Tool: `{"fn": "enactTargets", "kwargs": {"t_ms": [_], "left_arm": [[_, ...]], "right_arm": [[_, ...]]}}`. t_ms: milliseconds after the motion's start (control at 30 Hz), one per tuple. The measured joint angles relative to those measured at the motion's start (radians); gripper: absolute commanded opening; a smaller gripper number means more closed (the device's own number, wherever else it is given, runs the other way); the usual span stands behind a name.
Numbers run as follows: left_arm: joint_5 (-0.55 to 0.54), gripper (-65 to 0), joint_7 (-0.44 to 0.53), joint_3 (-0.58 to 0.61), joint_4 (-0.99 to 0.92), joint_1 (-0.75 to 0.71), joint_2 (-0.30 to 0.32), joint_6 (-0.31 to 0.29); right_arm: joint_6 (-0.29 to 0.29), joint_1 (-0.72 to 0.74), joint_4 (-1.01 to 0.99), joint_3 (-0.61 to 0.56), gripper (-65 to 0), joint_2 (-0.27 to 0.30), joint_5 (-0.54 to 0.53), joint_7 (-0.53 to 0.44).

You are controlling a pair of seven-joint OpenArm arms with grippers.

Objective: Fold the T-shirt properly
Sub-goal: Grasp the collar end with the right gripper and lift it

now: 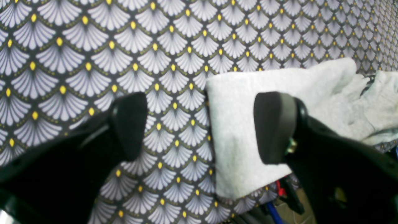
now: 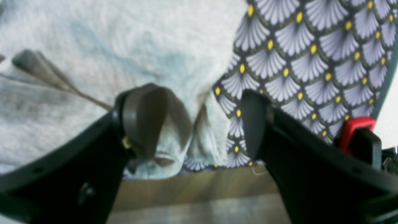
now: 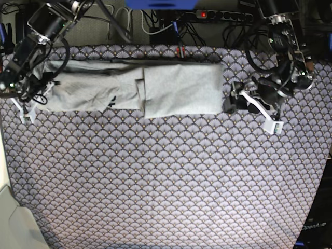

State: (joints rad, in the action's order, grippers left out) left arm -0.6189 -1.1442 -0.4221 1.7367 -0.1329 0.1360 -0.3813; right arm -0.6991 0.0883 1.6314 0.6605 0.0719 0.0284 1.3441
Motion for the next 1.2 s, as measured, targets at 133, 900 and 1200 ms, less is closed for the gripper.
{"fn": "enactTargets", "kwargs": {"t_ms": [133,900,1200], "left_arm": [[0.000,-12.8,0.000,0.000,0.000,0.000,0.000,0.000],[-0.003,-12.8,0.000,-0.001,0.000,-0.014,0.000,0.003],[0.000,-12.8,0.000,-0.001,0.000,-0.013,0.000,0.003]], "right_arm": [[0.000,-0.009,0.000,-0.001,-22.8,-0.001,0.000,-0.039],[0.000,-0.032,-0.125,0.004,-23.2,0.049,-0.175,-0.084],[0.000,-0.040,-0.126,0.001,-39.8,0.052,-0.254,-0.072]]}}
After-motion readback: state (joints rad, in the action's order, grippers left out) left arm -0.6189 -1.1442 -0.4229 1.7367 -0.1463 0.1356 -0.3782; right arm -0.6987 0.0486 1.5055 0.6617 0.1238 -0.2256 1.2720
